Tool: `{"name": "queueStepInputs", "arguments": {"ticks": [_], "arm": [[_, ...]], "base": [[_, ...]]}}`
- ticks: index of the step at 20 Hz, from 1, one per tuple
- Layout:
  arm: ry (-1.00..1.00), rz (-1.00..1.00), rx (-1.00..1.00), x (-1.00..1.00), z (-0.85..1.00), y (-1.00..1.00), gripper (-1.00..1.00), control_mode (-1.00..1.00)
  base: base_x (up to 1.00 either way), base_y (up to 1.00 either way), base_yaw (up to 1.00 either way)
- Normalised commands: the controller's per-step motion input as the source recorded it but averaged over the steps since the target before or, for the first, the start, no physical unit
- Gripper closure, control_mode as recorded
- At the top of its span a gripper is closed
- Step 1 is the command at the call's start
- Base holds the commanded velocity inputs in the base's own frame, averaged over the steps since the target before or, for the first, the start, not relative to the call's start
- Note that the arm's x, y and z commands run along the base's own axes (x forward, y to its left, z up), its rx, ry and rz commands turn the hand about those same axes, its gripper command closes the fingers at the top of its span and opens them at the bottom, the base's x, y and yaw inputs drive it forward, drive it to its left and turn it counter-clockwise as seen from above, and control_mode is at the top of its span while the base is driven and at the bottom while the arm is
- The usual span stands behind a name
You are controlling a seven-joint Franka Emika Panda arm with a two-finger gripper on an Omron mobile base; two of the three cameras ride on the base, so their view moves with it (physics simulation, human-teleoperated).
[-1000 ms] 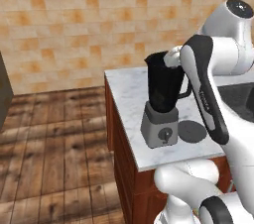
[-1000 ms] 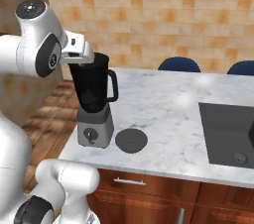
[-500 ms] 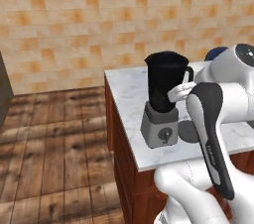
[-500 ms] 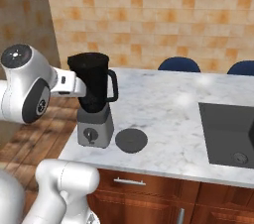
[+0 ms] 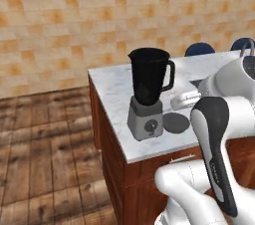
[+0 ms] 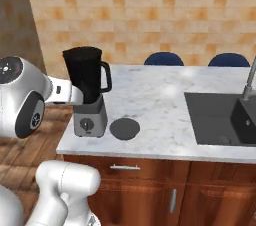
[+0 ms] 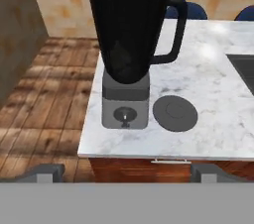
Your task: Grab the garlic and lime from the fridge, place them in the blender, close the lid, and turn on the blender to create a marinade.
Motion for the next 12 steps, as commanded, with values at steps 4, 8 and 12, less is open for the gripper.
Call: {"name": "queueStepInputs", "arguments": {"ticks": [4,8,12], "arm": [[0.0,0.0,0.0,0.0,0.0,0.0,-1.0,1.0],[0.0,0.0,0.0,0.0,0.0,0.0,-1.0,1.0],[0.0,0.0,0.0,0.0,0.0,0.0,-1.0,1.0]], "base": [[-0.4,-0.03,-0.84],[-0.01,-0.08,-0.98],[0.25,-0.48,-0.87]]}}
